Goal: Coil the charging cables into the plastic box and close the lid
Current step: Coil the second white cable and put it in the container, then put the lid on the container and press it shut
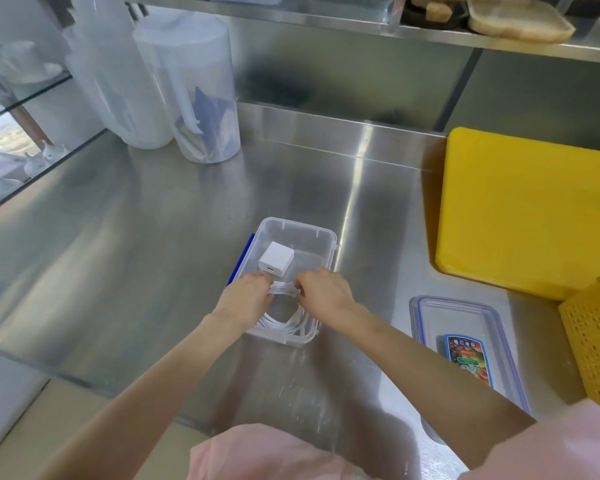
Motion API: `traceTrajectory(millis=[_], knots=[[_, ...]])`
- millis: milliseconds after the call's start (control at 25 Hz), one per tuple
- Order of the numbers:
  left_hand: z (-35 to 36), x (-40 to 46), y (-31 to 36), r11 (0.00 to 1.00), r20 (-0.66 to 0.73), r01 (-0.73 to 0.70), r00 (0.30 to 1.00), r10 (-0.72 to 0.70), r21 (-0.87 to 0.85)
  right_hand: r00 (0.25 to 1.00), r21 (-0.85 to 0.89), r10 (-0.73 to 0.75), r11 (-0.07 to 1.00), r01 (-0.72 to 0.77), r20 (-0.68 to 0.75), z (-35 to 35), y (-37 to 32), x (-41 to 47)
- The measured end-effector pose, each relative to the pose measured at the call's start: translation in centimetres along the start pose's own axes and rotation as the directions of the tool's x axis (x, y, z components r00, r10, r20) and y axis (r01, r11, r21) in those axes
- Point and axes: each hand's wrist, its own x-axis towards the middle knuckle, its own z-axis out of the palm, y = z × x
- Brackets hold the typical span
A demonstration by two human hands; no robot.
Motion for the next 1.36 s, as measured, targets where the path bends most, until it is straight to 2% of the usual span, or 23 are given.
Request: traceTrajectory(millis=[280, 440, 560, 640, 760, 880, 1000, 1160, 1360], knots=[[0.2, 0.7, 0.1, 0.998, -0.085, 0.025, 0.996, -0.029, -0.052, 0.995, 0.065, 0.015, 0.998, -0.008, -0.103, 0.5, -0.1, -0.2], [0.6, 0.9, 0.5, 0.999, -0.066, 0.026, 0.998, -0.024, 0.034, 0.998, 0.001, -0.014, 1.000, 0.014, -0.068, 0.7, -0.2, 0.1], [0.4, 1.0, 0.6, 0.999, -0.046, 0.021, 0.999, -0.022, -0.030, 0.999, -0.037, -0.034, 0.999, 0.032, -0.040, 0.5, -0.1, 0.2], [-0.2, 1.1, 0.6, 0.998, -0.059, 0.009, 0.998, -0.013, -0.054, 0.995, -0.037, -0.054, 0.998, 0.051, -0.080, -0.1, 0.2, 0.1], [-1.0, 1.1, 1.3, 0.999, -0.068, -0.033, 0.997, 0.032, -0.014, 0.981, 0.037, -0.077, 0.996, 0.085, -0.178, -1.1, 1.4, -0.5], [-1.7, 1.6, 2.5, 0.991, -0.053, -0.134, 0.989, 0.135, 0.025, 0.970, 0.058, -0.077, 0.994, 0.093, -0.232, -1.7, 2.9, -1.6], [-2.3, 2.4, 4.5, 0.975, -0.073, -0.210, 0.974, 0.215, 0.080, 0.965, 0.046, -0.008, 0.999, 0.021, -0.261, -1.9, 5.1, -3.4], [-1.8, 2.6, 8.7, 0.934, -0.087, -0.352, 0.930, 0.356, 0.064, 0.954, 0.085, 0.163, 0.986, -0.146, -0.253, -1.7, 9.0, -6.3], [0.3, 2.6, 14.3, 0.862, 0.032, -0.489, 0.872, 0.489, 0.133, 0.913, 0.119, 0.349, 0.936, -0.331, -0.212, -0.5, 13.3, -9.9]])
